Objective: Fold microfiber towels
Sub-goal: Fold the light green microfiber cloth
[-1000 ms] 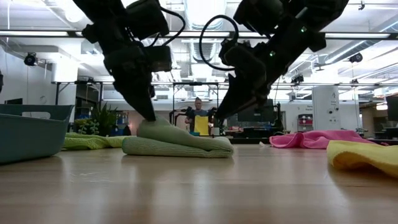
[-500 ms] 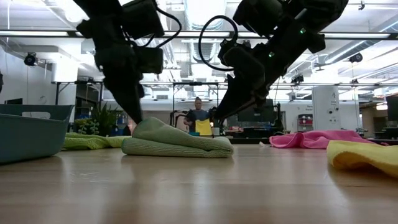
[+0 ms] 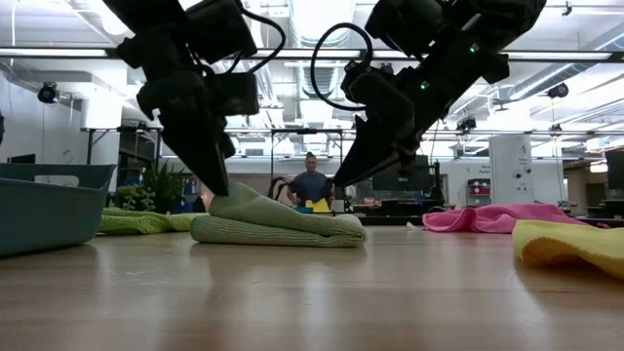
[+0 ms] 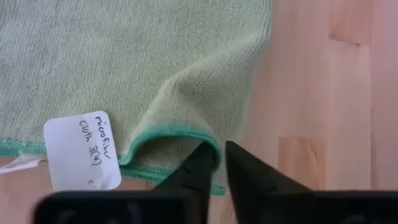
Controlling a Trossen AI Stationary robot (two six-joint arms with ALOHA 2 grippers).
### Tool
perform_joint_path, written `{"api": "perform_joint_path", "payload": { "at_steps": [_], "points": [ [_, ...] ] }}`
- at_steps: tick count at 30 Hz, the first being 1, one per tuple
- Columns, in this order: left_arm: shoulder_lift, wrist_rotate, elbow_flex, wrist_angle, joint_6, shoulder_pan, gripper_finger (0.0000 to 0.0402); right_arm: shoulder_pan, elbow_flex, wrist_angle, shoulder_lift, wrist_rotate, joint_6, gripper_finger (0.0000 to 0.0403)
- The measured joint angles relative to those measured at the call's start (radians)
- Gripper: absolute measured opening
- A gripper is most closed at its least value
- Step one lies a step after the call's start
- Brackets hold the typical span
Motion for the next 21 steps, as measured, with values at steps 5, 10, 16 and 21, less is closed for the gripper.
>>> {"api": "perform_joint_path", "payload": {
  "at_steps": [5, 10, 16, 21],
  "points": [
    [-0.008, -0.004, -0.002, 0.010, 0.002, -0.005, 0.0004, 0.000, 0.000, 0.000, 0.000, 0.000, 0.000, 0.0038],
    [-0.055, -0.005, 0.005, -0.065, -0.017, -0.014, 0.0003, 0.000, 0.000, 0.001, 0.000, 0.000, 0.000, 0.0038],
    [-0.055, -0.004, 0.004, -0.093, -0.084, -0.022, 0.0003, 0.000, 0.000, 0.002, 0.000, 0.000, 0.000, 0.0038],
    [-0.025, 0.010, 0.003, -0.103, -0.113, -0.029, 0.0004, 0.000, 0.000, 0.002, 0.000, 0.000, 0.000, 0.0038]
  ]
}}
